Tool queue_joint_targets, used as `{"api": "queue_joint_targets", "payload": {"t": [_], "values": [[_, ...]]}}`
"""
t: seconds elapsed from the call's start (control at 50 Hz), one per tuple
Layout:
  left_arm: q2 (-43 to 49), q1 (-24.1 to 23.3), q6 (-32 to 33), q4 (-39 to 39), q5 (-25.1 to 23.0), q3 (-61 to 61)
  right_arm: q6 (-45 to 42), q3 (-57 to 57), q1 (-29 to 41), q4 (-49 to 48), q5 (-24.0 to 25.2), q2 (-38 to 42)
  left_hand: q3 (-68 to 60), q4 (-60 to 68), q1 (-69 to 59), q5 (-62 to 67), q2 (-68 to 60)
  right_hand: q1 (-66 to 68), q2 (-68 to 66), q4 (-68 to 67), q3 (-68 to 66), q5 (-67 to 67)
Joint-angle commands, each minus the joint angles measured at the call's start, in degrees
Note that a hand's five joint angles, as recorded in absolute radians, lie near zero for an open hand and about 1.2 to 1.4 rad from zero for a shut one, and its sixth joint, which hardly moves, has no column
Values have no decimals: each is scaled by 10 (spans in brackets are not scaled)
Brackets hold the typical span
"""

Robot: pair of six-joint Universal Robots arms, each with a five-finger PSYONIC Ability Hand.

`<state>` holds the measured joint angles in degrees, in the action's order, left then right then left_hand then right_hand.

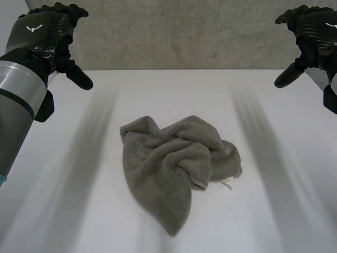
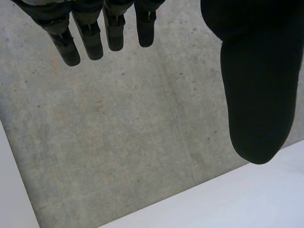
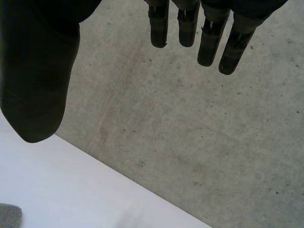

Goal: Fold the towel.

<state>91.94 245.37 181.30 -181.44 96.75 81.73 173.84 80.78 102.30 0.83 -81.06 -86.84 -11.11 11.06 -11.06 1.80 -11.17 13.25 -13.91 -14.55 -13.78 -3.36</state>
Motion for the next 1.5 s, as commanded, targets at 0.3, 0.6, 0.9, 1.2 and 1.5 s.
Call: {"api": "queue_joint_targets", "payload": {"t": [0.3, 0.6, 0.9, 1.2, 1.5], "values": [[-5, -30, 3, 14, -17, 71, -93, 28, 3, 56, 33, 29, -45, 45, -45, 38, -44, -33, 39, 46, 38, 34], [82, -108, 1, 7, -135, 198, -152, 154, 67, 16, 139, 133, -119, 119, -119, 112, -118, 98, -91, -85, -93, -97], [225, -164, 2, -74, -117, 182, -178, 159, 90, -65, 108, 250, -21, 22, -22, 14, -21, 96, -90, -83, -91, -95], [303, -199, 4, -103, -46, 121, -213, 153, 84, -126, 25, 265, -340, 340, -340, 333, -339, 579, -573, -566, -574, -578], [183, -130, 16, -119, 13, 81, -172, 149, 48, -138, 4, 103, -689, 689, -689, 682, -688, 667, -661, -654, -662, -666]]}}
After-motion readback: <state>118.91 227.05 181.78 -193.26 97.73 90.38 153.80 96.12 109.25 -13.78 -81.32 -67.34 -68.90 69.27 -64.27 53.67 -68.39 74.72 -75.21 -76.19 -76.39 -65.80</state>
